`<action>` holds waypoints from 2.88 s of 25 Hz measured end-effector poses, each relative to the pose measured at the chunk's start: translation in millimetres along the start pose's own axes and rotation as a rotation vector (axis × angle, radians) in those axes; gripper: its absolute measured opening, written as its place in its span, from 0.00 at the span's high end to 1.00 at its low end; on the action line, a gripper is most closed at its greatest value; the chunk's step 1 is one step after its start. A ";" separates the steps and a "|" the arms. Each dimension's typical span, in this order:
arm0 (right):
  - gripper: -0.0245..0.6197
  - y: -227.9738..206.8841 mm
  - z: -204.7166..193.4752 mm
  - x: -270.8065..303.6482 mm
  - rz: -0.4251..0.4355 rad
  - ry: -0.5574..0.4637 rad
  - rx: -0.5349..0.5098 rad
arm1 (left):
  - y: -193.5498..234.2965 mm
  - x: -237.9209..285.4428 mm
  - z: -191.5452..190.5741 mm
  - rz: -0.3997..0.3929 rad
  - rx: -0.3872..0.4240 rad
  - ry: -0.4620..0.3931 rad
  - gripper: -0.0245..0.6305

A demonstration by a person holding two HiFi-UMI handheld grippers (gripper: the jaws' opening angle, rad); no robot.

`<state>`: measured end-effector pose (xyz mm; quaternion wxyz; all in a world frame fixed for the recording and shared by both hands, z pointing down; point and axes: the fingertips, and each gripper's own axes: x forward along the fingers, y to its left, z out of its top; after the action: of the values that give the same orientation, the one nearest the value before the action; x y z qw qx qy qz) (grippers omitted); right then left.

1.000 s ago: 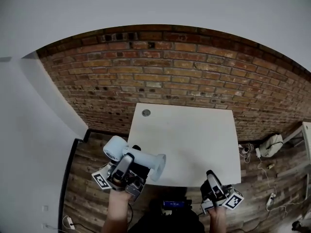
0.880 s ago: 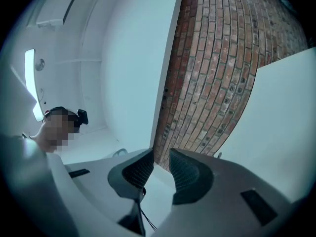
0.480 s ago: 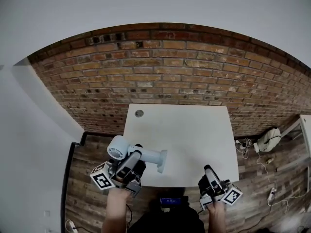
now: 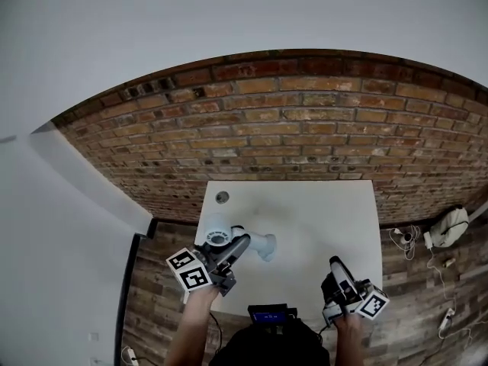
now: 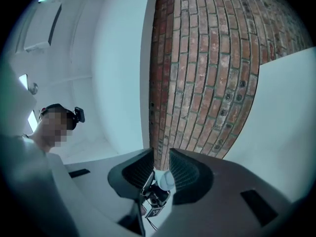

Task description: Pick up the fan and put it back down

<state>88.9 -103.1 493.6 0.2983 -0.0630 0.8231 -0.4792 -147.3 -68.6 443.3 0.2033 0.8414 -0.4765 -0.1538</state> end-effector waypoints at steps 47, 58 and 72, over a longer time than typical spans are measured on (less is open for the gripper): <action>0.83 -55.4 60.0 -72.4 -0.397 -0.128 -0.053 | 115.1 318.1 -257.1 -0.142 0.554 0.521 0.71; 0.83 -59.0 76.9 -114.6 -0.443 -0.151 -0.075 | 102.6 342.3 -279.8 -0.238 0.620 0.538 0.71; 0.83 -59.4 80.9 -81.2 -0.296 -0.118 -0.036 | 109.5 215.5 -192.9 0.021 0.312 0.261 0.55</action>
<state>188.9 -163.9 548.3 0.2712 -0.2171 0.7942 -0.4986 -33.5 -267.8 650.7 0.1321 0.8706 -0.4727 0.0342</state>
